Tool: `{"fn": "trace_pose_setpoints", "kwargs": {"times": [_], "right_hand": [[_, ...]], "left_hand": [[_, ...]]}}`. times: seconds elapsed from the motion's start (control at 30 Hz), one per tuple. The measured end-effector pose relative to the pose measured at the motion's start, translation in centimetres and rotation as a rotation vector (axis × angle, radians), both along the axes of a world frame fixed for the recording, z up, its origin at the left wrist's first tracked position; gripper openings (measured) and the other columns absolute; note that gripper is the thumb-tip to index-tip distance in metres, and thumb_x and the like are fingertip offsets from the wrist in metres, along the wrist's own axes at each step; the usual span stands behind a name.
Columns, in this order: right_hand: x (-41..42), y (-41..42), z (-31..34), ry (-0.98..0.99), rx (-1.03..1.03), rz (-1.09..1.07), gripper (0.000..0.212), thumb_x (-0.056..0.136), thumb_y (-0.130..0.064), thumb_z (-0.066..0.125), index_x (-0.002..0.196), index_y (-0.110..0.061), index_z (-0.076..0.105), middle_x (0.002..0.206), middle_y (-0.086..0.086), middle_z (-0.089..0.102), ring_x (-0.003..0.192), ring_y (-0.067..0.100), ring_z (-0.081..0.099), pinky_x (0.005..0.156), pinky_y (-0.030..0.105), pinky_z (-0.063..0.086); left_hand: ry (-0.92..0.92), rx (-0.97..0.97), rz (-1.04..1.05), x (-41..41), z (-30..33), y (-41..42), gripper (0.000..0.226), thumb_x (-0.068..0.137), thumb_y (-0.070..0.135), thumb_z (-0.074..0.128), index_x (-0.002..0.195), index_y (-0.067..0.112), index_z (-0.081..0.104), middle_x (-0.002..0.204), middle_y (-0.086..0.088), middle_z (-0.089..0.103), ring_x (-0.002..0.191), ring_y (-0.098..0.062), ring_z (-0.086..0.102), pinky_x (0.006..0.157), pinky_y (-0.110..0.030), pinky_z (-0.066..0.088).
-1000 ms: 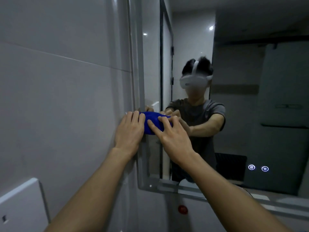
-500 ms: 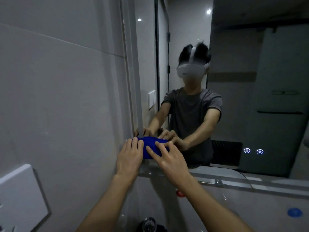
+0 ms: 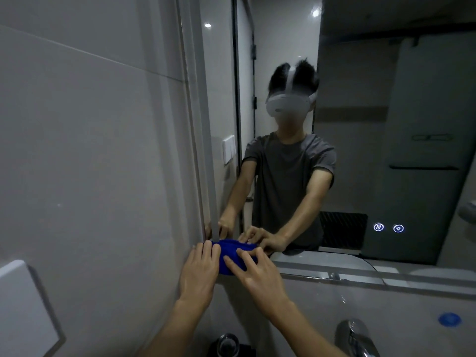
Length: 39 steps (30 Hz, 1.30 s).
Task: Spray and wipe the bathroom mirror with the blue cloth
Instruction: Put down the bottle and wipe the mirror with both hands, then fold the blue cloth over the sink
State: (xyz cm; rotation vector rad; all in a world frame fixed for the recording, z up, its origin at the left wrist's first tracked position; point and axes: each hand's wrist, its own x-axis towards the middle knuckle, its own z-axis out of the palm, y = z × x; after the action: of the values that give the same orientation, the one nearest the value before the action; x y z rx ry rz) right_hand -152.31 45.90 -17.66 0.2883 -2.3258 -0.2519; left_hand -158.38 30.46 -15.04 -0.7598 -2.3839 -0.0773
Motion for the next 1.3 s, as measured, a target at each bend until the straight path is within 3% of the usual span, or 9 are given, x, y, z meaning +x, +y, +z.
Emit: {"fn": "trace_pose_setpoints", "kwargs": {"times": [0.27,0.4,0.5,0.6,0.77,0.87,1.03,1.17,1.3], "right_hand": [[1.1,-0.4,-1.3,-0.113,0.019,-0.013,0.066,0.053,-0.03,0.089,0.115,-0.024,0.066,0.108,0.004,0.064,0.085,0.022,0.061,0.069,0.031,0.054],[2.5,0.1,-1.3,-0.204,-0.015,-0.064,0.069,0.046,-0.034,0.091,0.11,-0.029,0.065,0.102,0.001,0.065,0.083,0.022,0.061,0.066,0.031,0.055],[5.0,1.3,-0.9,-0.239,-0.162,-0.033,0.066,0.061,-0.027,0.086,0.119,-0.03,0.056,0.113,0.003,0.061,0.094,0.024,0.059,0.075,0.037,0.053],[8.3,2.9,-0.1,-0.248,-0.256,-0.004,0.058,0.077,-0.022,0.073,0.129,-0.032,0.05,0.126,0.001,0.054,0.108,0.022,0.05,0.088,0.037,0.046],[14.3,4.9,1.6,-0.276,-0.633,0.091,0.049,0.083,-0.018,0.059,0.13,-0.033,0.054,0.126,-0.012,0.052,0.115,0.003,0.038,0.096,0.022,0.038],[18.4,6.0,2.2,-0.324,-0.858,0.108,0.052,0.08,-0.018,0.063,0.127,-0.04,0.054,0.121,-0.021,0.054,0.116,-0.001,0.045,0.096,0.023,0.045],[25.0,6.8,1.9,-0.378,-1.176,0.133,0.05,0.082,-0.013,0.065,0.121,-0.043,0.057,0.122,-0.02,0.057,0.115,0.006,0.056,0.094,0.029,0.053],[29.8,6.9,1.2,-0.351,-1.311,0.118,0.046,0.086,-0.01,0.063,0.119,-0.042,0.06,0.118,-0.019,0.061,0.113,0.01,0.059,0.088,0.033,0.056],[34.4,6.6,1.0,-0.364,-1.374,0.107,0.047,0.085,-0.019,0.072,0.125,-0.04,0.058,0.121,-0.016,0.062,0.115,0.012,0.059,0.093,0.035,0.054]], "left_hand": [[-0.112,0.03,0.004,0.8,-3.2,-0.3,0.068,0.02,-0.001,0.089,0.083,0.01,0.064,0.077,-0.008,0.06,0.067,-0.026,0.059,0.057,-0.036,0.051],[-0.208,0.103,-0.065,2.0,-4.2,-0.7,0.068,0.027,0.015,0.087,0.092,0.017,0.067,0.084,0.0,0.066,0.071,-0.023,0.062,0.059,-0.033,0.051],[-0.298,0.235,-0.178,3.3,-4.4,-0.6,0.057,0.044,0.024,0.075,0.1,0.026,0.063,0.094,0.007,0.064,0.082,-0.018,0.061,0.072,-0.033,0.048],[-0.412,0.388,-0.284,5.4,-3.9,0.1,0.05,0.061,0.021,0.07,0.106,0.033,0.055,0.105,0.015,0.052,0.092,-0.008,0.056,0.082,-0.023,0.045],[-0.626,0.688,-0.481,10.3,-2.0,1.2,0.05,0.07,0.001,0.072,0.104,0.035,0.056,0.107,0.016,0.058,0.095,0.0,0.061,0.076,-0.008,0.048],[-0.785,0.819,-0.552,13.2,-1.4,1.6,0.046,0.072,0.0,0.068,0.106,0.03,0.06,0.102,0.017,0.067,0.094,0.001,0.064,0.073,-0.01,0.051],[-1.026,0.946,-0.661,17.7,-1.3,2.9,0.044,0.07,0.006,0.064,0.111,0.021,0.063,0.102,0.008,0.071,0.09,-0.014,0.069,0.075,-0.028,0.059],[-1.159,0.944,-0.701,21.0,-1.6,4.2,0.041,0.082,-0.009,0.063,0.112,0.018,0.064,0.097,0.004,0.072,0.089,-0.013,0.069,0.075,-0.027,0.058],[-1.362,1.023,-0.688,23.8,-2.4,5.4,0.026,0.083,-0.001,0.061,0.106,0.009,0.068,0.093,-0.011,0.075,0.088,-0.024,0.069,0.075,-0.033,0.056]]}}
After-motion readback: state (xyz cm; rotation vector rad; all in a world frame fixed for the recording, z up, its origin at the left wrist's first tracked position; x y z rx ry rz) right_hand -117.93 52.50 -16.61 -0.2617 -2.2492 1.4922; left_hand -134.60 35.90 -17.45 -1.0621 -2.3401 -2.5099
